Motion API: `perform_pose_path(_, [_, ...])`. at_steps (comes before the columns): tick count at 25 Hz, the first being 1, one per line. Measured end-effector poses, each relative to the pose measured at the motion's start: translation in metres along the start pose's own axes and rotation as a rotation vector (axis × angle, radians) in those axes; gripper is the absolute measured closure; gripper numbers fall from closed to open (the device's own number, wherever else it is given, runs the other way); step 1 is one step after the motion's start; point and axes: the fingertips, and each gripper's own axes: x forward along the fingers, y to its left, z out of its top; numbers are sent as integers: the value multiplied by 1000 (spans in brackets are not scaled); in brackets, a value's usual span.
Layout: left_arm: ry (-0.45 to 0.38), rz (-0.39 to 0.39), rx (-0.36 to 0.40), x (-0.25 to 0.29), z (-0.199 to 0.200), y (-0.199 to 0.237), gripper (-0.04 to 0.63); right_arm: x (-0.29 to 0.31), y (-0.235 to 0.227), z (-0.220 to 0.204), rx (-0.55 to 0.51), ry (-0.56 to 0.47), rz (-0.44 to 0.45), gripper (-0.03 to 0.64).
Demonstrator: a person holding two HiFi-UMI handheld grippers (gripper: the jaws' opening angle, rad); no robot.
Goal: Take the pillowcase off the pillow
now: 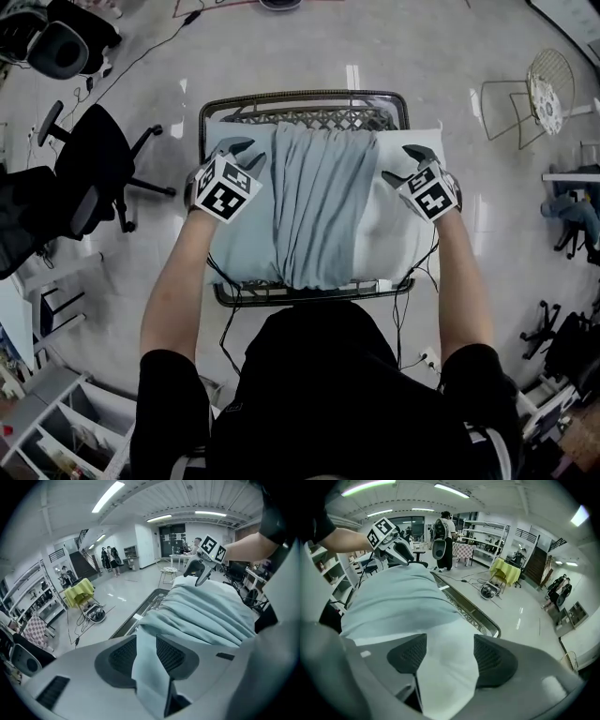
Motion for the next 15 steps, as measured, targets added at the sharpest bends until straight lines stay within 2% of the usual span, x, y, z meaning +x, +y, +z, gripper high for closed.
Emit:
perform_pose_path(6, [79, -82, -30, 67, 11, 27, 423, 49, -3, -2, -55, 56, 244, 213])
perform_pose_path(9, [120, -129, -49, 86, 6, 27, 420, 61, -6, 3, -135, 47, 246, 192])
perform_pose_path(12, [130, -166, -45, 89, 3, 26, 420, 64, -13, 11, -213, 61, 236, 114])
perform_pose_path(14, [148, -192, -12, 89, 1, 22, 423, 74, -6, 6, -215, 135, 307, 106])
perform_pose_path(15, [165, -206, 16, 90, -1, 20, 446, 81, 1, 3, -216, 186, 355, 107])
